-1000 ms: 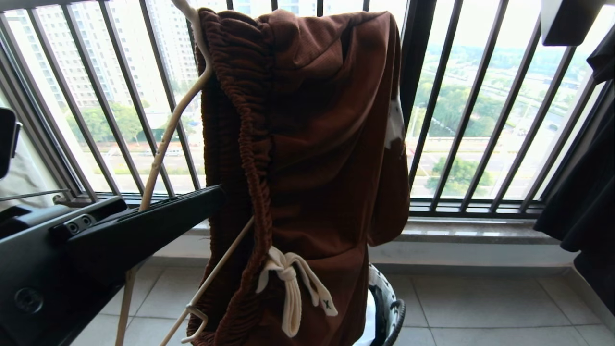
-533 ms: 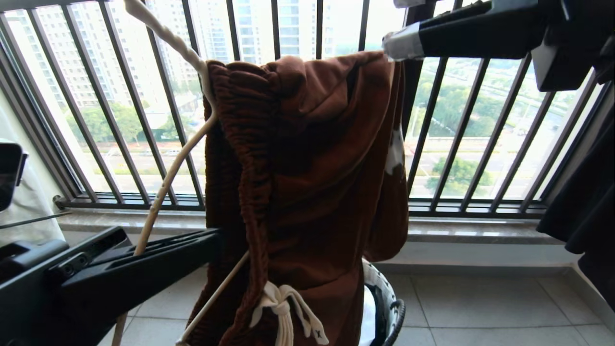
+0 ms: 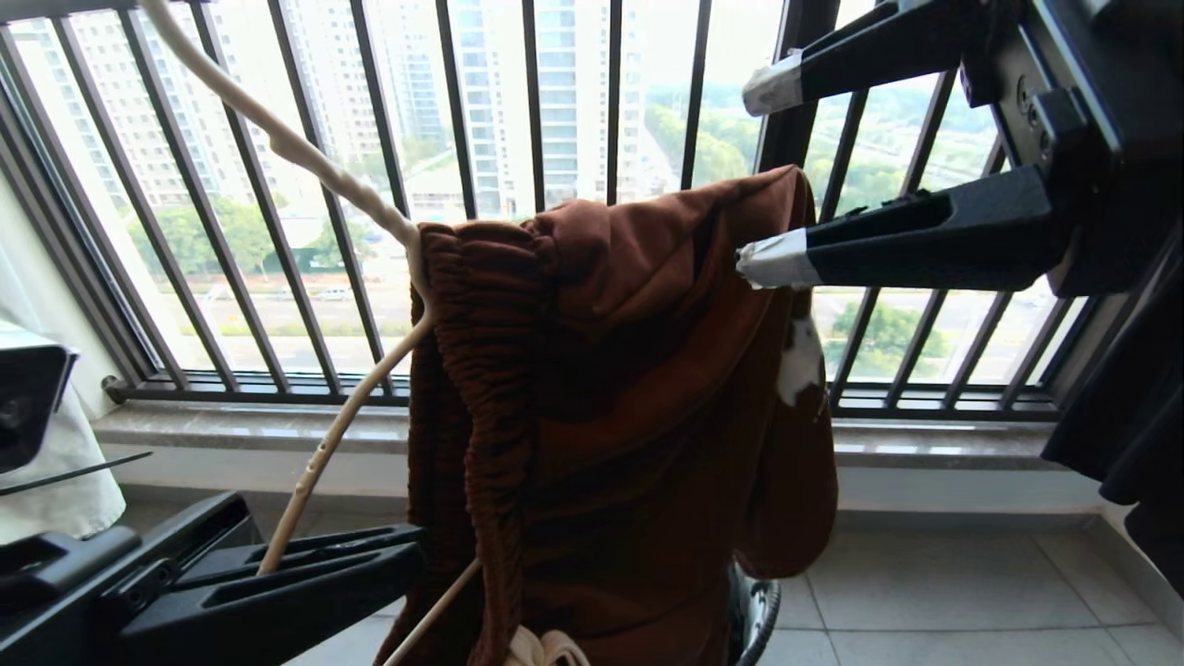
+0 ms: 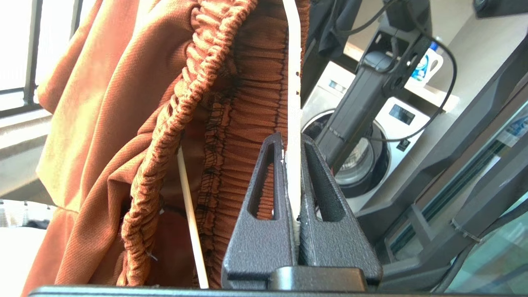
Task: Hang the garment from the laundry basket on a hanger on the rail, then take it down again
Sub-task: Hang the clothes on the clothes rack
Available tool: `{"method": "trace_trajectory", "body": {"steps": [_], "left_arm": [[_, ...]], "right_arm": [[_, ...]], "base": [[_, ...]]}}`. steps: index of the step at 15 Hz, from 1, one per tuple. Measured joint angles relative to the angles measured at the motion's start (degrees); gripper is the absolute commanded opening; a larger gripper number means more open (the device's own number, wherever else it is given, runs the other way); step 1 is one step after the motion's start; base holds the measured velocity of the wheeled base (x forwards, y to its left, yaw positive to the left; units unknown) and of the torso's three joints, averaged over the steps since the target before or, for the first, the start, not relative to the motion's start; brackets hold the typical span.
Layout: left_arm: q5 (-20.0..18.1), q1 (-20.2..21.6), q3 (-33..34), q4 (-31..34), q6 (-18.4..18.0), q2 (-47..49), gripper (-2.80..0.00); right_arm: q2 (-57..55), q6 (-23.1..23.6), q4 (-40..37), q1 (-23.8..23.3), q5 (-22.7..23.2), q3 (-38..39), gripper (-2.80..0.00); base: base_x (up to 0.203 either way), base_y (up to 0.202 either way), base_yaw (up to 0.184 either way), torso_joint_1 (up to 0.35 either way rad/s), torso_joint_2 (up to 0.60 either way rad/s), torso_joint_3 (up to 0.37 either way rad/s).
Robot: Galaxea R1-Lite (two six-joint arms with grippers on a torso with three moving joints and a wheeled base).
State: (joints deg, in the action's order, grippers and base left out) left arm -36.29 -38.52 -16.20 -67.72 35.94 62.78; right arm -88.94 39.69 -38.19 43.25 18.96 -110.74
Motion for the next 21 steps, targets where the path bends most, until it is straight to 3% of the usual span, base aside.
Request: {"method": "trace_trajectory", "body": {"steps": [12,21], "left_arm": [[-1.0,-0.1,2.1,-0.2,0.0,-0.6,-2.80],[-1.1,-1.9,2.4,0.8,0.5,-0.6,-2.80]], "right_arm": [[-4.5,0.2,0.1,5.4,0.0,0.4,0.00],[-7.0,1.1,-0.1,5.9,0.0,0.6,0.00]], "base": [[0.000,0.000,0.000,0.000,0.00,0.000],[0.000,0.000,0.000,0.000,0.00,0.000]]}}
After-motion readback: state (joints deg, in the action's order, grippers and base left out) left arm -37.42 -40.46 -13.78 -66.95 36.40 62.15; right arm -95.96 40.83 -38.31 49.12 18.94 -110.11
